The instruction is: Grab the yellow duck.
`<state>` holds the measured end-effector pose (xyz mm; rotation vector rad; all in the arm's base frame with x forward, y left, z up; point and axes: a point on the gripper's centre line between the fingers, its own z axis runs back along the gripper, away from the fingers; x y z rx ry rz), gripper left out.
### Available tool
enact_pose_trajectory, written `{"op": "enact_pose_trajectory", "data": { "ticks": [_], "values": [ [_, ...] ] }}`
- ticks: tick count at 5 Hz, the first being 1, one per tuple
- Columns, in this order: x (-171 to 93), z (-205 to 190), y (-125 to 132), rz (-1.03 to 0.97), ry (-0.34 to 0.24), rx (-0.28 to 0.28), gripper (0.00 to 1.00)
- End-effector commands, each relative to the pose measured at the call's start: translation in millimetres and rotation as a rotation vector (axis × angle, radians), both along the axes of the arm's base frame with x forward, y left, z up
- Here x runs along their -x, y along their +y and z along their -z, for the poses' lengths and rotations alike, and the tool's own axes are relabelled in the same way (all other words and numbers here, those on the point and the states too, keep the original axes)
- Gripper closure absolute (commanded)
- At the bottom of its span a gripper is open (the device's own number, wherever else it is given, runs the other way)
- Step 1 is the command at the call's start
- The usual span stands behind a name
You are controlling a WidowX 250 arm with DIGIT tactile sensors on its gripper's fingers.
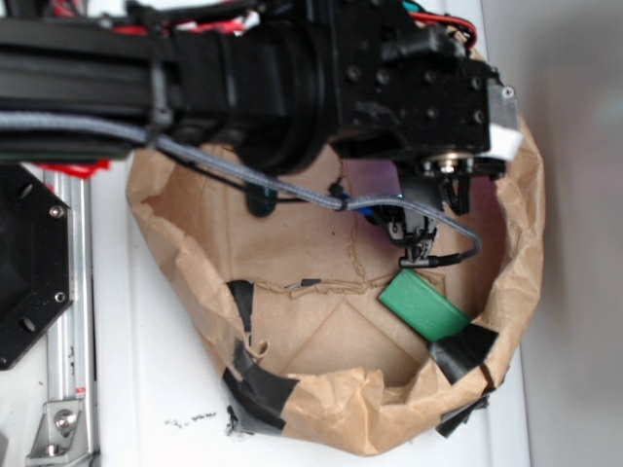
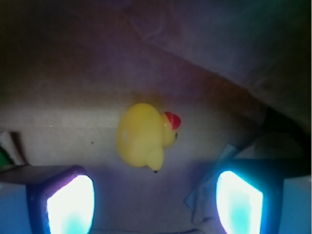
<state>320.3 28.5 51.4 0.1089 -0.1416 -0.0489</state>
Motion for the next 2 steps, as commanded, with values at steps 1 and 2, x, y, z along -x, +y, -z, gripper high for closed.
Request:
{"op": "enact_pose_trajectory", "data": {
  "ticks": [1, 2],
  "values": [
    [-11.5, -10.9, -5.6, -0.016, -0.057, -0.021, 0.0],
    [-13.0, -10.4, -7.6, -0.014, -0.065, -0.004, 0.0]
  ]
}}
